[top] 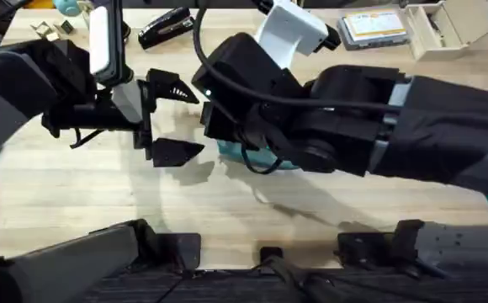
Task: Unzip the bag, pick up the pens from the table one at a time and place them inside, then zip the bag closed.
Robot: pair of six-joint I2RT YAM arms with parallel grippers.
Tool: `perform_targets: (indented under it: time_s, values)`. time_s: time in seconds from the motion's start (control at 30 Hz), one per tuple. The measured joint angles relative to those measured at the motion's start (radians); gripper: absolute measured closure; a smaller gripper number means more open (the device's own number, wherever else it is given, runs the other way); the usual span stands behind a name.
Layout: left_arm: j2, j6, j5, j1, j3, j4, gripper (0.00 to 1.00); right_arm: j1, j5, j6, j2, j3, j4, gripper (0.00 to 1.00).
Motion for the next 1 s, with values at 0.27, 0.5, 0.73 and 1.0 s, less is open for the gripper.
perform_targets:
  time_s: [0.27,0.5,0.73,1.0]
  values:
    - [0.002,-0.097,0.001,-0.042,0.000,0.071,0.008,0.000,0.000,-0.001,0.000,0.000,0.000,0.971]
    - [0.095,-0.145,0.019,-0.134,0.000,0.124,0.008,0.000,0.000,-0.001,0.000,0.000,0.000,0.971]
    - [0.194,-0.159,0.072,-0.183,0.000,0.153,0.008,0.000,0.000,-0.001,0.000,0.000,0.000,0.971]
    - [0.238,-0.163,0.156,-0.186,0.000,0.164,0.006,0.000,0.000,-0.001,0.000,0.000,0.000,0.971]
